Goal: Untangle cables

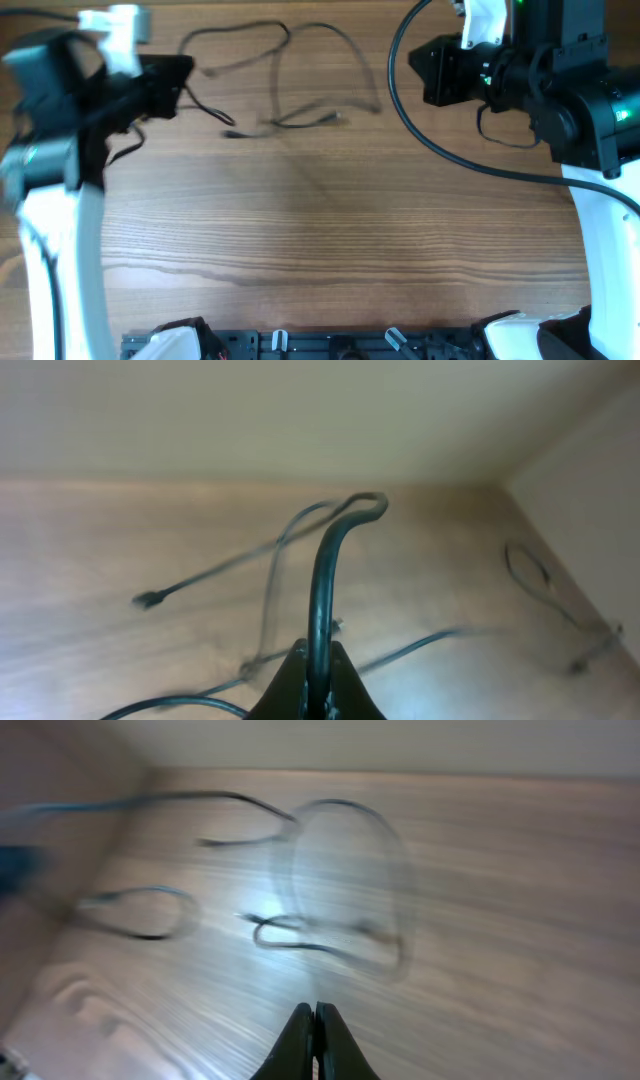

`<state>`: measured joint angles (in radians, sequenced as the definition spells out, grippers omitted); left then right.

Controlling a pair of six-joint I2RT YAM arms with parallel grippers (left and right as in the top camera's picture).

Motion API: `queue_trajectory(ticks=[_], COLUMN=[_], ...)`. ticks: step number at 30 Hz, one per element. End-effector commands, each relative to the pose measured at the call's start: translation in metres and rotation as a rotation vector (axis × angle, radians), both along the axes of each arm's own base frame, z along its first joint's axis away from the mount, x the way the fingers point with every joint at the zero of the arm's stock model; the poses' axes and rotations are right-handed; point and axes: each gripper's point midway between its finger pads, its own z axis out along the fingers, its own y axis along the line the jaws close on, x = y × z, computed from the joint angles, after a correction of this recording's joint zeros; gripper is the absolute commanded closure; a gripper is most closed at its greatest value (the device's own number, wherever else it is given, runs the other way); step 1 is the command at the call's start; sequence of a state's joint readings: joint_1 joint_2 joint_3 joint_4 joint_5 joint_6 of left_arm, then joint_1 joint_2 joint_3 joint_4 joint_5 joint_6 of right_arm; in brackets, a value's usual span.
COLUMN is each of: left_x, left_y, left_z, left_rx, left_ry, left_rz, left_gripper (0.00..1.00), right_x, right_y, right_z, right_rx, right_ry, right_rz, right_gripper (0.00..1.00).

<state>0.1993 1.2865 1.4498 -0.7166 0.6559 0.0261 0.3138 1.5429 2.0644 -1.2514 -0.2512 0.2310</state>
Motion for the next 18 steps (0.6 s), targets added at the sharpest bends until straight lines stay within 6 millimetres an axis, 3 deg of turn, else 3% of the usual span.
queue_trajectory(ticks=[1,4,8,14,17,18], left_x=[-0.015,-0.023,-0.024,-0.023,-0.023,-0.023], left_y=[0.048,0.07,0.067,0.045,0.045,0.045], left_z=[0.021,0.027,0.027,0.032,0.032,0.032], left_rx=[0.0,-0.009,-0.046,-0.067,-0.088,-0.098], left_ry=[-0.022,-0.023,-0.012,-0.028,-0.02,-0.015], left_rz=[0.251,0.365,0.352,0.258,0.266,0.271], left_gripper=[0.96,0.96,0.96,0.96,0.96,0.96], right_x=[0.017,0.019,0.022,0.023,0.033,0.036], right_y=[-0.048,-0.073,-0.063,0.005,0.037,0.043], right_z=[-0.019,-0.029,-0.033,-0.029,-0.04,-0.043], right_rx=[-0.148,-0.215,-0.194,-0.009,0.087,0.101], right_ry=[0.036,0.07,0.083,0.074,0.114,0.123], right_rz=[-0.287,-0.401,-0.322,0.041,0.157,0.178], right_gripper=[0.96,0.96,0.96,0.95,0.76,0.64])
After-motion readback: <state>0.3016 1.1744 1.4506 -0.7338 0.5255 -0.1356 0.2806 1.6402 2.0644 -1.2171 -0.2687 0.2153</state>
